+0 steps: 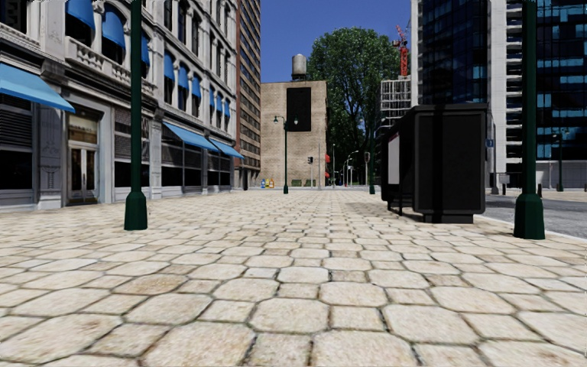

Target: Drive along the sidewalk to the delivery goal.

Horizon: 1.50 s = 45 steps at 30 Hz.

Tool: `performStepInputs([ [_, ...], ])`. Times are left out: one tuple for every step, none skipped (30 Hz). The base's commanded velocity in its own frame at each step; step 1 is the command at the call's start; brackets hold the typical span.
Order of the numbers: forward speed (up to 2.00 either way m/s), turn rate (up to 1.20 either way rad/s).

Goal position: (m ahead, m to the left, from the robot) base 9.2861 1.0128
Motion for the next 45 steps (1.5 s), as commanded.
performStepInputs([
  [1.59, 0.00],
  [1.59, 0.00],
  [1.59, 0.00],
  [1.59, 0.00],
  [1.59, 0.00],
  [1.59, 0.00],
  [1.59, 0.00],
  [1.59, 0.00],
  [1.59, 0.00],
  [1.59, 0.00],
  [1.59, 0.00],
  [1.59, 0.00],
  [1.59, 0.00],
  [1.59, 0.00],
  [1.59, 0.00],
  [1.59, 0.00],
  [1.59, 0.04],
  [1.59, 0.48],
  [1.59, 0.69],
  [1.59, 0.76],
  [1.59, 0.70],
  [1.59, 0.70],
  [1.59, 0.02],
  [1.59, 0.00],
  [1.59, 0.00],
  [1.59, 0.00],
  [1.59, 0.00],
  [1.59, 0.00],
  [1.59, 0.00],
  [1.59, 0.00],
  [1.59, 0.00],
  [1.59, 0.00],
  [1.59, 0.00],
  [1.59, 0.00],
  [1.59, 0.00],
  [1.59, 0.00],
  [1.59, 0.00],
  [1.59, 0.00],
  [1.59, 0.00],
  [1.59, 0.00],
  [1.59, 0.00],
  [1.59, 0.00],
  [1.59, 0.00],
  [1.59, 0.00],
  [1.59, 0.00],
])
